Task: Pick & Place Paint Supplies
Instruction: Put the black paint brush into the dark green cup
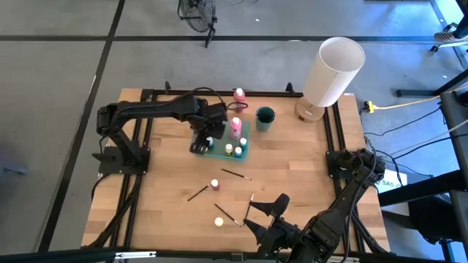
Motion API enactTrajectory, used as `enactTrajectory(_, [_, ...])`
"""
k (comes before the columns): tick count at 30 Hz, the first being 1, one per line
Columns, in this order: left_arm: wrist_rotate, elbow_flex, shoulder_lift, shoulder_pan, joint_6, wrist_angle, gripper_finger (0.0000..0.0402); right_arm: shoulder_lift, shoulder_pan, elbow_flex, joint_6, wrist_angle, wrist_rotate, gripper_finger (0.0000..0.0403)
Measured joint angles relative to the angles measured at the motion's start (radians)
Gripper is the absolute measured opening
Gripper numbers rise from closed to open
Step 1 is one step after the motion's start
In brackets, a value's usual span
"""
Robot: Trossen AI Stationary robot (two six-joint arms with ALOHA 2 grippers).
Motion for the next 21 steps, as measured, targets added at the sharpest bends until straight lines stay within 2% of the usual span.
enactTrajectory(5, [0.07, 0.102, -0.002, -0.047, -0.163, -0.194, 0.0203, 0.0, 0.0, 0.0, 0.0, 0.0, 0.0, 0.0289])
enactTrajectory(11, [0.245, 0.159, -0.005, -0.132, -0.343, -0.418, 0.0198, 0.0, 0.003, 0.0, 0.0, 0.0, 0.001, 0.0289])
enactTrajectory(16, [0.304, 0.137, -0.061, -0.233, -0.46, -0.421, 0.0194, -0.005, 0.021, 0.0, 0.016, -0.032, 0.002, 0.0289])
enactTrajectory(18, [0.316, 0.13, -0.09, -0.274, -0.508, -0.422, 0.0194, -0.02, 0.031, 0.0, 0.099, -0.101, 0.0, 0.0289])
enactTrajectory(21, [0.298, 0.13, -0.148, -0.341, -0.586, -0.419, 0.0193, -0.057, 0.047, 0.001, 0.328, -0.284, -0.028, 0.0289])
